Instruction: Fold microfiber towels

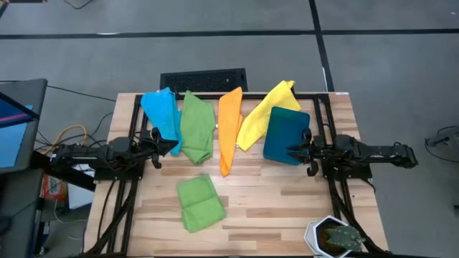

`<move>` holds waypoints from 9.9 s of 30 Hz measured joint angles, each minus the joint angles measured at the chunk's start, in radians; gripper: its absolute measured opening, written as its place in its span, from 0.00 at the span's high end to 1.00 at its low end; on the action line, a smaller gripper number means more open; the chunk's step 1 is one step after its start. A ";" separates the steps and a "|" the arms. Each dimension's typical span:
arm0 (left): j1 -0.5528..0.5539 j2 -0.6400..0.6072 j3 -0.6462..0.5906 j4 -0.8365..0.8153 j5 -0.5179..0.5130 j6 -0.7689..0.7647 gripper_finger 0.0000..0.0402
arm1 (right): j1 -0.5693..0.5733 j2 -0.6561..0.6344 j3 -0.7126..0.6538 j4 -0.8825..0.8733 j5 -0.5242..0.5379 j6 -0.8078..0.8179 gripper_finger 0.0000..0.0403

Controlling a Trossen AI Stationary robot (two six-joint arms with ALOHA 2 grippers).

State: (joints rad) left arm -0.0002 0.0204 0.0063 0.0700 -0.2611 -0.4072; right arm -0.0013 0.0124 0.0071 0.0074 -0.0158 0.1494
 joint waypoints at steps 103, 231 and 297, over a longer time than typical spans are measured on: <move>0.000 0.370 0.619 -0.351 0.100 -0.311 0.63 | 0.081 0.824 0.721 -0.017 0.381 0.362 0.69; -0.001 0.425 0.447 -0.518 0.163 -0.107 0.57 | 0.090 2.035 1.721 -0.194 0.071 0.133 0.99; -0.147 1.105 0.447 0.008 0.232 0.339 0.49 | 0.169 1.779 1.727 -0.367 0.122 0.210 0.97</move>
State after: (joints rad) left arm -0.1471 1.1252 0.4534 0.0775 -0.0287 -0.0687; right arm 0.1680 1.7912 1.7344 -0.3599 0.1066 0.3595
